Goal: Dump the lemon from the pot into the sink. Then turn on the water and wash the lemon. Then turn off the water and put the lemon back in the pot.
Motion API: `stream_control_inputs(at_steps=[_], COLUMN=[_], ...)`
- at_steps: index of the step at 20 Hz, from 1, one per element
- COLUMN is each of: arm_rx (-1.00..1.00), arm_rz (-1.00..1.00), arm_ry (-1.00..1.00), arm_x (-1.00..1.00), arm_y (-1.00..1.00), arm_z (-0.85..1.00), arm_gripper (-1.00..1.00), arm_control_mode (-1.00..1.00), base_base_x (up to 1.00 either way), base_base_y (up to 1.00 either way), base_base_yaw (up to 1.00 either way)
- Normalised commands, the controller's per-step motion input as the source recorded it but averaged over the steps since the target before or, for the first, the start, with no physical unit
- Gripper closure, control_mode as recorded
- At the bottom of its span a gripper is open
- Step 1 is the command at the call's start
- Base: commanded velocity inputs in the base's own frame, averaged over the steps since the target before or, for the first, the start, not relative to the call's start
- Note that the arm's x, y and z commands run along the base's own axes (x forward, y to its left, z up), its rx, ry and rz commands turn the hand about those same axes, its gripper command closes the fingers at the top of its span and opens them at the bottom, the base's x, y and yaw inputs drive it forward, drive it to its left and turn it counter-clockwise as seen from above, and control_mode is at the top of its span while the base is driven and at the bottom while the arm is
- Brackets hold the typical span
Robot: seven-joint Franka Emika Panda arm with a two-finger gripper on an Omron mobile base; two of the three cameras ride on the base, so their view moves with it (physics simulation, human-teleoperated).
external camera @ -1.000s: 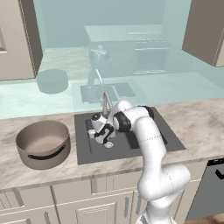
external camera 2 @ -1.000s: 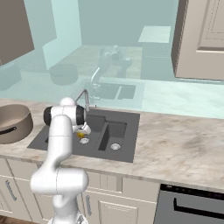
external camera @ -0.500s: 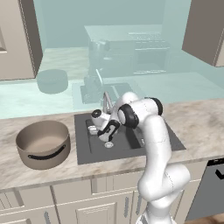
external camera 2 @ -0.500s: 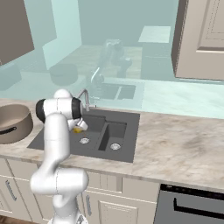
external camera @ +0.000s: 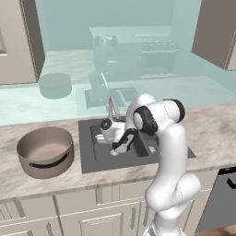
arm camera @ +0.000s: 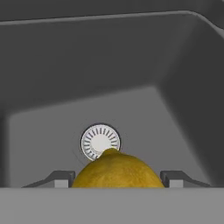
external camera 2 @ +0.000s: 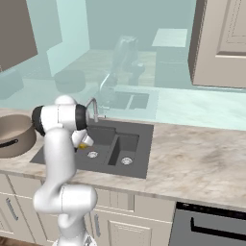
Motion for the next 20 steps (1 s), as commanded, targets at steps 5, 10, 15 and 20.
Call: stream_control_inputs(at_steps=[5,10,15,20], arm_rx=[0.0,0.0,0.0,0.0], arm_rz=[0.0,0.0,0.0,0.0], arm_ry=[-0.07,-0.06,-0.06,-0.01], arm_x=[-0.43,-0.51,-0.62,-0.49], arm_y=[0.03,0.12,0.11,0.2], arm_z=[0.79,0.61,0.77,0.97], arm_gripper=[1.0,1.0,1.0,1.0], arm_control_mode=[-1.0,-1.0,-1.0,-1.0], base_base_x=[0.0,0.0,0.0,0.0], base_base_y=[0.0,0.0,0.0,0.0], base_base_yaw=[0.0,0.0,0.0,0.0])
